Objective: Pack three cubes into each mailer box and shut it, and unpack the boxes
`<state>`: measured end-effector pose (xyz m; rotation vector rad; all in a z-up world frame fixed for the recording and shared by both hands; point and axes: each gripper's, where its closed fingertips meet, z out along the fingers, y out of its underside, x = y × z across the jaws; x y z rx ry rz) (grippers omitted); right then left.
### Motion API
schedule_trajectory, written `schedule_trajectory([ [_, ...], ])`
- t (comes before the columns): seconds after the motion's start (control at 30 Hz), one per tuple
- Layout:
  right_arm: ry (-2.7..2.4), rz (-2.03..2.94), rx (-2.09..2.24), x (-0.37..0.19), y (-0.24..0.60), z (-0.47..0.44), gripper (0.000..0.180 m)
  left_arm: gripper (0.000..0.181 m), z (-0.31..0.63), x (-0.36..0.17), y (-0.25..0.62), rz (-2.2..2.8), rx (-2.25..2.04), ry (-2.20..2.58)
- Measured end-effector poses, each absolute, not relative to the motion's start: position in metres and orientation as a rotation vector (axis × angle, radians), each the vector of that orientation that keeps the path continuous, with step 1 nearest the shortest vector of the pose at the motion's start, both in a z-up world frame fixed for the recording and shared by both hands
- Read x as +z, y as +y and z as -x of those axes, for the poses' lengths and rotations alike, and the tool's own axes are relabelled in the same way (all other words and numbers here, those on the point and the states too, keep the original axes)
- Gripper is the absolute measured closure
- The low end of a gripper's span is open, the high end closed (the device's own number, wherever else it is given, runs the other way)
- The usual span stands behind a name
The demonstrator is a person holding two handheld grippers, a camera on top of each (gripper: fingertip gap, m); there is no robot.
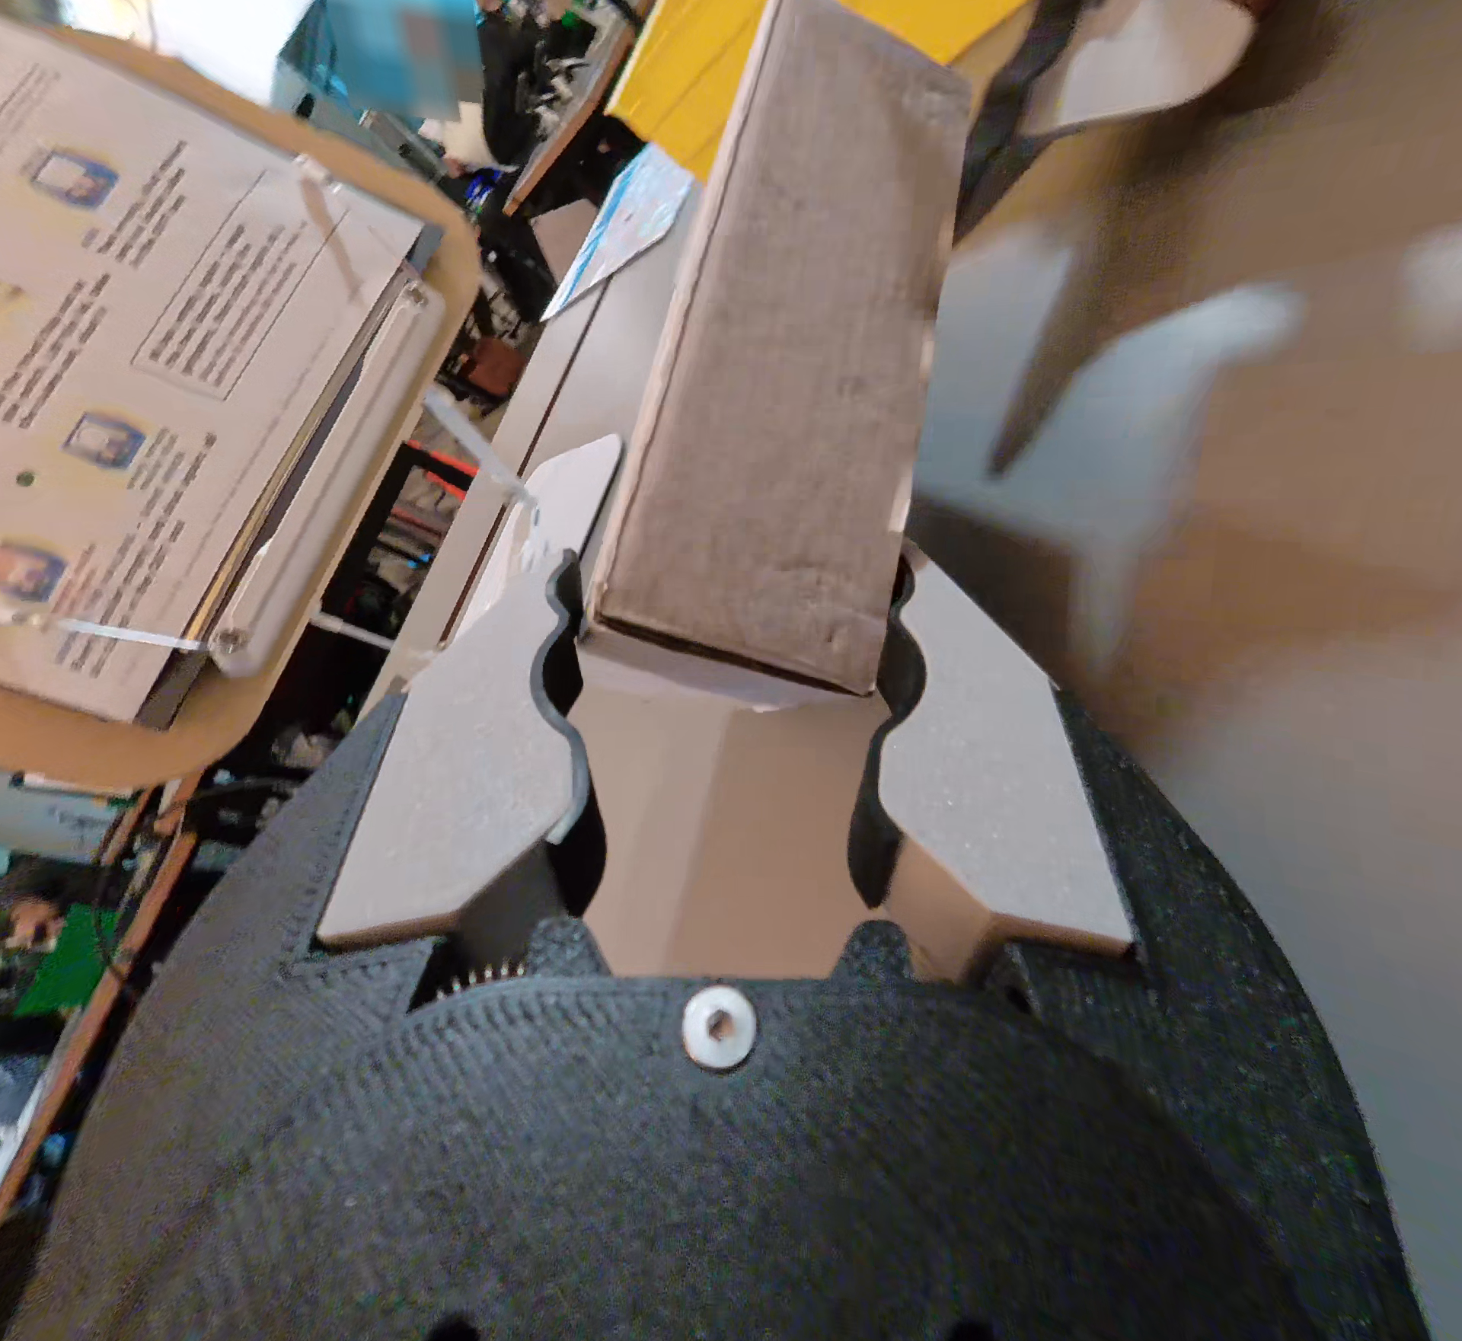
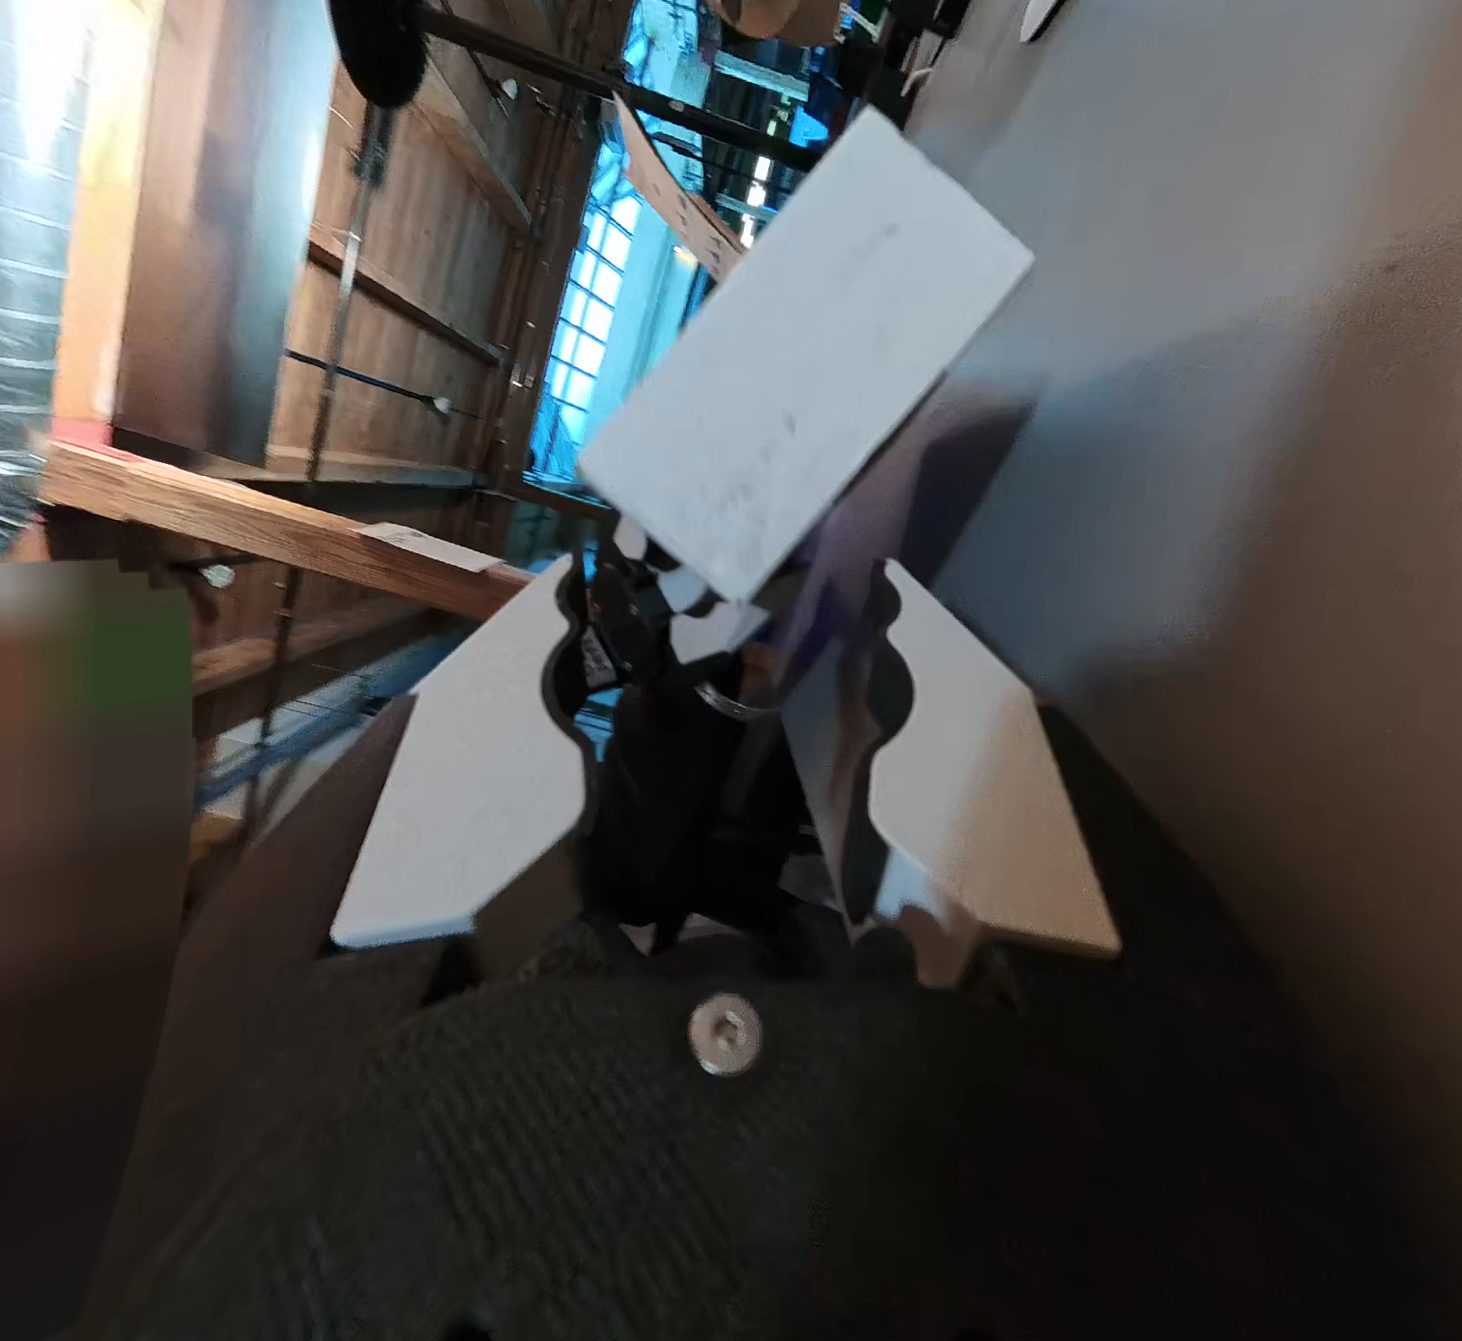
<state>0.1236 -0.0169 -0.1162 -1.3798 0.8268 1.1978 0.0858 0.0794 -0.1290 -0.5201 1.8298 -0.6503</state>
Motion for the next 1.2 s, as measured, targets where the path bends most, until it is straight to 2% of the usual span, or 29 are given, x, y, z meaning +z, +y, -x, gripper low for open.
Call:
schedule_trajectory([
  [0.27, 0.429, 1.772, 0.811, -0.119, 0.0, -0.08, 0.114, 0.106, -0.089, -0.118, 0.104, 0.684, -0.754, 1.757],
  [0.37, 0.142, 1.883, 0.402, -0.11, 0.003, -0.074, 0.126, 0.105, -0.09, -0.12, 0.098, 0.694, -0.717, 1.789],
  [0.5, -0.234, 1.88, -0.347, -0.091, 0.002, -0.08, 0.12, 0.105, -0.09, -0.131, 0.081, 0.711, -0.657, 1.877],
  [0.6, -0.454, 1.77, -0.794, -0.083, 0.003, -0.076, 0.106, 0.105, -0.089, -0.135, 0.069, 0.72, -0.641, 1.917],
  [0.7, -0.665, 1.686, -1.08, -0.092, 0.005, -0.067, 0.113, 0.105, -0.088, -0.136, 0.058, 0.75, -0.669, 1.953],
  [0.77, -0.695, 1.679, -1.142, -0.093, 0.006, -0.067, 0.116, 0.105, -0.086, -0.137, 0.051, 0.762, -0.685, 1.979],
  [1.0, -0.643, 1.888, -1.092, -0.124, 0.002, -0.093, 0.091, 0.104, -0.083, -0.141, 0.04, 0.728, -0.661, 2.013],
  [1.07, -0.643, 1.882, -1.097, -0.124, 0.002, -0.093, 0.097, 0.104, -0.083, -0.141, 0.039, 0.717, -0.664, 2.016],
  [1.13, -0.635, 1.856, -1.113, -0.117, 0.001, -0.093, 0.117, 0.104, -0.082, -0.142, 0.038, 0.681, -0.651, 2.017],
  [1.2, -0.626, 1.852, -1.093, -0.115, 0.001, -0.092, 0.118, 0.104, -0.082, -0.137, 0.036, 0.648, -0.688, 1.964],
])
